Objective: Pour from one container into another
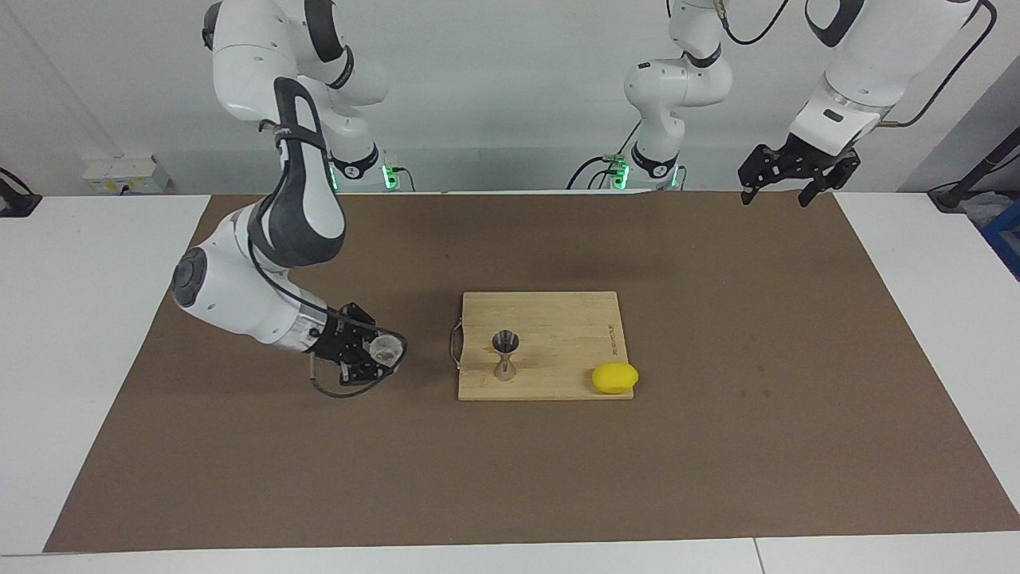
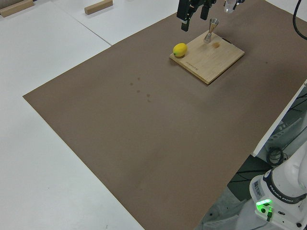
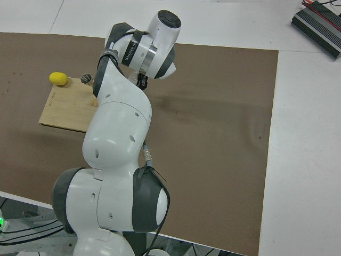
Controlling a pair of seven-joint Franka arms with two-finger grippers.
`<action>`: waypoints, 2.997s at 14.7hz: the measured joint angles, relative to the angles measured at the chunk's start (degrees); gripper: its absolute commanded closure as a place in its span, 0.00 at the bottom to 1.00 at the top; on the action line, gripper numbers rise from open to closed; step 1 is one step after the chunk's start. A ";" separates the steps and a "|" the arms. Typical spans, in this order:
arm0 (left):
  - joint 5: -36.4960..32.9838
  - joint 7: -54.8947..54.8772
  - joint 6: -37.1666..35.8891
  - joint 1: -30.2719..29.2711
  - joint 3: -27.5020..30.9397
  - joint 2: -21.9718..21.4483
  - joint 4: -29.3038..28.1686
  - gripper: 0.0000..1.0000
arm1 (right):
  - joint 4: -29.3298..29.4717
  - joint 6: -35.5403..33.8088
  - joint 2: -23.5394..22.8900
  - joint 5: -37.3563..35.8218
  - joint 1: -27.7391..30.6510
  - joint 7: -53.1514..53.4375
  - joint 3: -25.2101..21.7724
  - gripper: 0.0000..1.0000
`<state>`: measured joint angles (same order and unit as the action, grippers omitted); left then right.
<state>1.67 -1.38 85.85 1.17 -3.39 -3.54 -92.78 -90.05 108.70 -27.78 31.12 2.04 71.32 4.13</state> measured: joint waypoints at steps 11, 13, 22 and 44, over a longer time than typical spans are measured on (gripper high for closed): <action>0.00 0.00 -0.02 0.00 0.00 0.00 -0.01 0.00 | -12.48 0.94 0.75 3.91 15.13 -22.08 0.00 1.00; 0.00 0.00 -0.02 0.00 0.00 0.00 -0.01 0.00 | -13.24 1.82 0.75 3.92 15.52 -23.22 0.00 1.00; 0.00 0.00 -0.02 0.00 0.00 0.00 -0.01 0.00 | -14.74 2.90 1.14 3.92 15.21 -23.42 0.62 1.00; 0.00 0.00 -0.02 0.00 0.00 0.00 -0.01 0.00 | -15.12 0.63 16.98 -11.55 7.62 -29.77 0.85 0.00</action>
<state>1.67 -1.38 85.83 1.17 -3.39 -3.54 -92.79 -105.17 109.33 -10.81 19.57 9.65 41.54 4.98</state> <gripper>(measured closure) 0.000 0.000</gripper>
